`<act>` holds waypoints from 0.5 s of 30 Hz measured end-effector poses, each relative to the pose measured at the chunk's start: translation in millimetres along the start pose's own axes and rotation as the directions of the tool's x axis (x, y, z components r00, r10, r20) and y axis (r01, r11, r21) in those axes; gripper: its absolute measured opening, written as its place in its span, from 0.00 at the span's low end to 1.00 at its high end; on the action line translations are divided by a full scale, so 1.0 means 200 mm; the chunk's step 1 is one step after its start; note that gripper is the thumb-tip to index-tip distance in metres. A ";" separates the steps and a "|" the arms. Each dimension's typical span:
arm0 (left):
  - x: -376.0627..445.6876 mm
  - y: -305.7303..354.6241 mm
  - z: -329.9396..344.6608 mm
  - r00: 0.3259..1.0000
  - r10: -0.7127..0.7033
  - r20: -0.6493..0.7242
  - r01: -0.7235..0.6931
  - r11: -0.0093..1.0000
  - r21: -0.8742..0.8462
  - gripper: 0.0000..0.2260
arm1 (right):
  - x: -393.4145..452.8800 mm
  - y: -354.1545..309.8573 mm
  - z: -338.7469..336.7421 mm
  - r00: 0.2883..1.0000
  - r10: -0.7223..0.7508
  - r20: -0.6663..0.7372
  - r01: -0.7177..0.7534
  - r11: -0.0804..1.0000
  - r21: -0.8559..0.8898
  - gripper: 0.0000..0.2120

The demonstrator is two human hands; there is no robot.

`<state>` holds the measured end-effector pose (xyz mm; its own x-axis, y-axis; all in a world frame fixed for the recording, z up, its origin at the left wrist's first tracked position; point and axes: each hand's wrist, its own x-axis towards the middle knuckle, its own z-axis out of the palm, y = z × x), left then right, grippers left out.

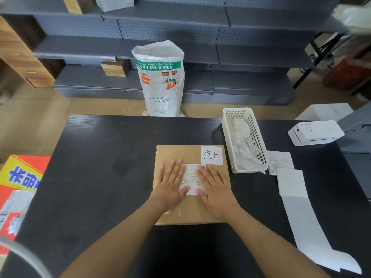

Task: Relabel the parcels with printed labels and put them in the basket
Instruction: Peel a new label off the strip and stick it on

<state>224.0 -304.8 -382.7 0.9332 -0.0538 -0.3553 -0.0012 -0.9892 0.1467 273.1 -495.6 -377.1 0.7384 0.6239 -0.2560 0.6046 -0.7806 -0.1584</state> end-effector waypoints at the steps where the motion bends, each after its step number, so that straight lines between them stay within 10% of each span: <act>1: 0.00 0.00 0.00 1.000 0.002 0.009 -0.002 1.000 -0.005 0.30 | 0.00 0.00 -0.01 1.000 -0.004 -0.007 0.004 1.000 0.003 0.31; 15: 0.00 0.00 0.01 1.000 -0.001 0.004 0.001 1.000 -0.004 0.30 | 0.00 0.01 0.04 0.999 0.028 0.030 -0.026 0.999 -0.048 0.32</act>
<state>222.8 -305.3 -384.5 0.9316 -0.0534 -0.3596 0.0012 -0.9887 0.1500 272.0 -496.5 -385.3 0.7456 0.6004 -0.2891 0.5984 -0.7941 -0.1059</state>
